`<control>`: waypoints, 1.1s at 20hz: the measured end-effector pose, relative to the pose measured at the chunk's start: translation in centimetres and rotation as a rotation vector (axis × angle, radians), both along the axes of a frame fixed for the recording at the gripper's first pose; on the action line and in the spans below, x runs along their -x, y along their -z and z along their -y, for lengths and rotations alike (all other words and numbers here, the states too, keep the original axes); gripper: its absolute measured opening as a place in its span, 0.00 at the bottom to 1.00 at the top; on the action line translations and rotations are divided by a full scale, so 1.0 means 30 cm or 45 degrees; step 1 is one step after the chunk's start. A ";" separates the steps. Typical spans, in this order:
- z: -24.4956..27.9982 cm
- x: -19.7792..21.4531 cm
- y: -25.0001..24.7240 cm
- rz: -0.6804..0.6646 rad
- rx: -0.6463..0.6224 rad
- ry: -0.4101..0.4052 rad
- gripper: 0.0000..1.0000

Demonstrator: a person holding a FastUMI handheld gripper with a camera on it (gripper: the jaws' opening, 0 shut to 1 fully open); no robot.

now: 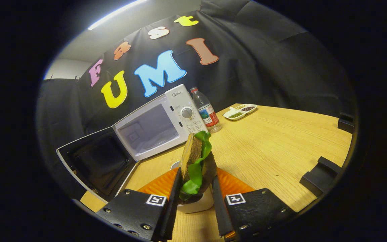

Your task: Open the microwave, put the food inside, and close the microwave door.

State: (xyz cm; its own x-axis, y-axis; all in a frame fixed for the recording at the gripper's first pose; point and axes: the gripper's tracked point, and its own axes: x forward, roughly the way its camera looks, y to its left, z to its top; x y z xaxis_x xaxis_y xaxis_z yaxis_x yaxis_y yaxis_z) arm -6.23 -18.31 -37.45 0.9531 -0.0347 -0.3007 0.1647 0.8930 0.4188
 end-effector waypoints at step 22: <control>-0.325 -0.193 -0.349 0.181 0.319 -0.144 0.24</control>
State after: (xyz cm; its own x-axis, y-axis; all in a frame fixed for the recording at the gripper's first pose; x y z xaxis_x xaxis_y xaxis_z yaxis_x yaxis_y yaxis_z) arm -0.45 -8.56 -26.97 0.9870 0.0177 -0.1599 0.0139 0.9807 0.1948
